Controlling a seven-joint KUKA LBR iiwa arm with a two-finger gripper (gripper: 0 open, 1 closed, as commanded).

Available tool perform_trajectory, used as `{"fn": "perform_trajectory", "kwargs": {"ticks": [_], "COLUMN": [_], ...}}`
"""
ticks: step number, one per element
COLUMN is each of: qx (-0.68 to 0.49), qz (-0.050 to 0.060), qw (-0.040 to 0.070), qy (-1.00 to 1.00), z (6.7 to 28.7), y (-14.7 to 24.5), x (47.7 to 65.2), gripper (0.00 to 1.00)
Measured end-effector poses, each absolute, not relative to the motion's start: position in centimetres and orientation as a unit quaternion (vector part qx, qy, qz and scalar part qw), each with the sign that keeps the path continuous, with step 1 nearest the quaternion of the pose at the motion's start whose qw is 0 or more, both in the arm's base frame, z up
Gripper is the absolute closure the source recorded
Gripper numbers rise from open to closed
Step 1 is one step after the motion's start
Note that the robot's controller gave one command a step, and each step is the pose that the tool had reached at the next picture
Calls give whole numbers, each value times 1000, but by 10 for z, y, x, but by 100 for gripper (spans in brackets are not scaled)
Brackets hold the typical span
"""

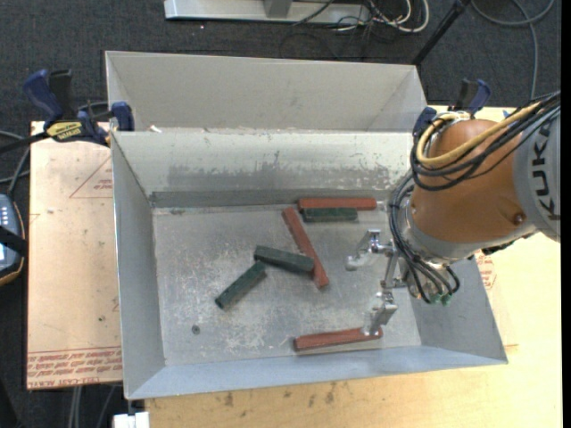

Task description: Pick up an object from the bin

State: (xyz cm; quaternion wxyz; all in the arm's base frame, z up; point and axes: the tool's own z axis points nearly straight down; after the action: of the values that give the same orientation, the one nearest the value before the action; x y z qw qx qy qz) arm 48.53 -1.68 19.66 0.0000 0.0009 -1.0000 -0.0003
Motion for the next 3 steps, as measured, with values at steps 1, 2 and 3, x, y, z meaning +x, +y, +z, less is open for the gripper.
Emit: {"fn": "perform_trajectory", "kwargs": {"ticks": [1,2,3], "qx": [1,42,138], "qz": [0,0,0], "qw": [0,-3,-10], "qy": [-1000,-999,-990], "z": [197,169,77], "y": [-17,-23,-11], "x": [485,486,489], "gripper": [0,0,100]}}
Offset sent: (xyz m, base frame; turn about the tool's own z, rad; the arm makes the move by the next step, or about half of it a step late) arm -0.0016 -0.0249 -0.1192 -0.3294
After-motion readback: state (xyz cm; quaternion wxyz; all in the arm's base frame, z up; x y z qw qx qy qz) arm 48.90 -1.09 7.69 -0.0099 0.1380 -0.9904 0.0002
